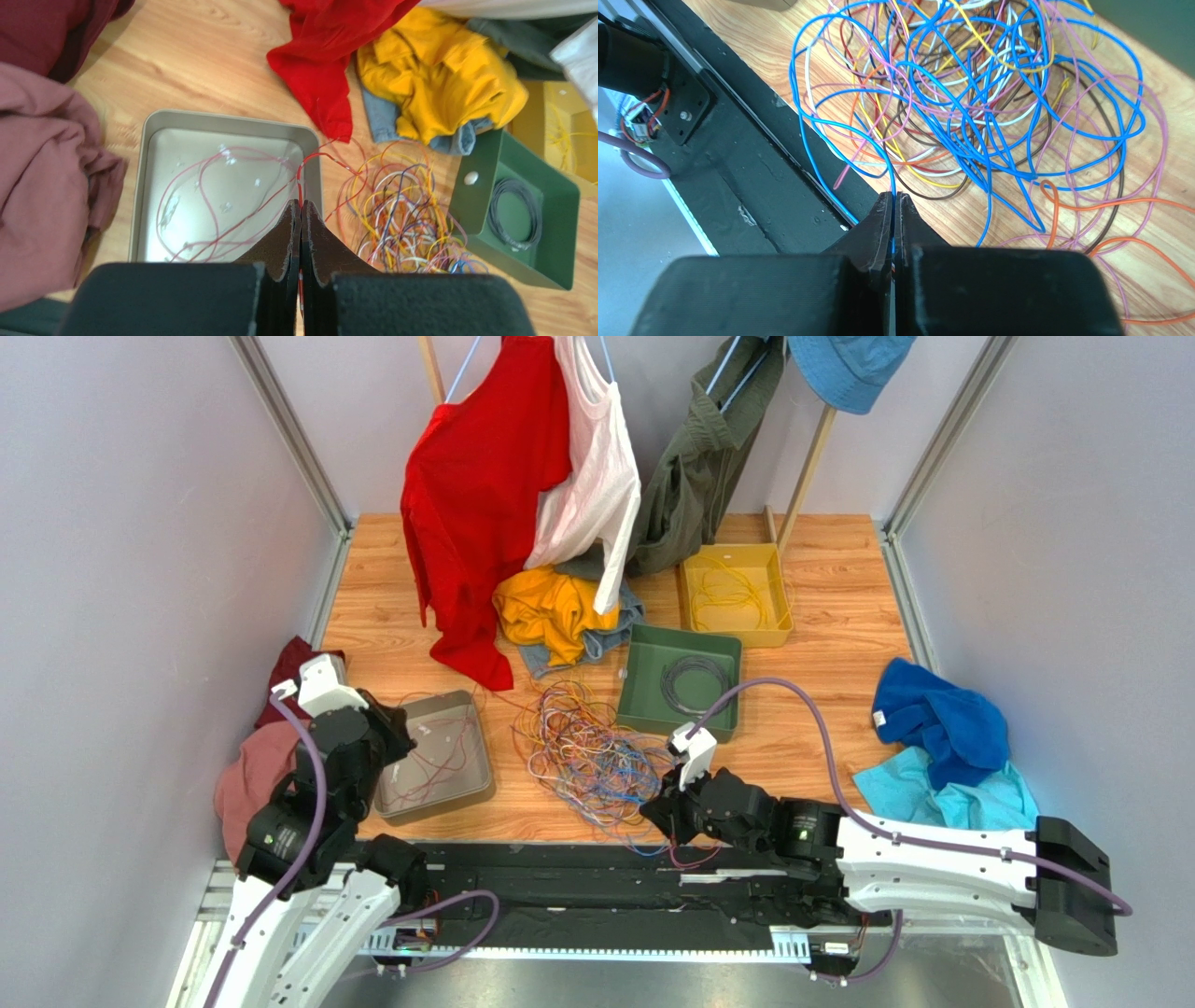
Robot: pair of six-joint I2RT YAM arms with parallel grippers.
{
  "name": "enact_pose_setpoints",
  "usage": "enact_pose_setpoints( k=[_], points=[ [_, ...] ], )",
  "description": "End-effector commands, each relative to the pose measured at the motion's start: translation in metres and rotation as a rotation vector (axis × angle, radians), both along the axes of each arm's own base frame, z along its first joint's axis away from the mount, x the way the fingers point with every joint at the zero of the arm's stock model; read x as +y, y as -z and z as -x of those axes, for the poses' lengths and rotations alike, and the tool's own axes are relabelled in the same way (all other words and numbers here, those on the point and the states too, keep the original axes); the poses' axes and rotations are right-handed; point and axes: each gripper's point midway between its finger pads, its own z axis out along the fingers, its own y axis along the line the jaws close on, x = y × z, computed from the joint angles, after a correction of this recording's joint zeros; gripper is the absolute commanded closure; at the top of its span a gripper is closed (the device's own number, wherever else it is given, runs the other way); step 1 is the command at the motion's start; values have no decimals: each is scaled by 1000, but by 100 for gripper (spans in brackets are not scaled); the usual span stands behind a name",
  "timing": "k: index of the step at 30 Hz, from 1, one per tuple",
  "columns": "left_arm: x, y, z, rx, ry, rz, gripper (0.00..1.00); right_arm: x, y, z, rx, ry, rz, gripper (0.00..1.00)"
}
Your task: Untangle the cables
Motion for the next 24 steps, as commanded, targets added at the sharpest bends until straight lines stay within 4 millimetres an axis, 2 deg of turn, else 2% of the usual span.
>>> enact_pose_setpoints(
  k=[1,6,7,11,12,15,19,24],
  points=[
    [3,8,15,97,-20,15,100,14,-9,-1,3,-8,-56,100],
    [-1,36,5,211,-70,19,100,20,-14,-1,4,-13,-78,100],
    [0,52,1,269,-96,-1,100,20,-14,-1,5,-14,-80,100],
    [24,80,0,365,-313,-42,100,17,-15,0,8,-8,-85,100],
    [36,78,0,350,-406,-54,100,16,-16,-1,6,-7,-89,100],
    [57,65,3,344,-528,-109,100,10,-15,0,4,0,-82,100],
    [75,46,6,332,-589,-149,100,5,-16,-1,-7,9,-84,100],
    [88,59,24,409,-600,-154,100,3,-17,-1,-17,8,-94,100]
  ],
)
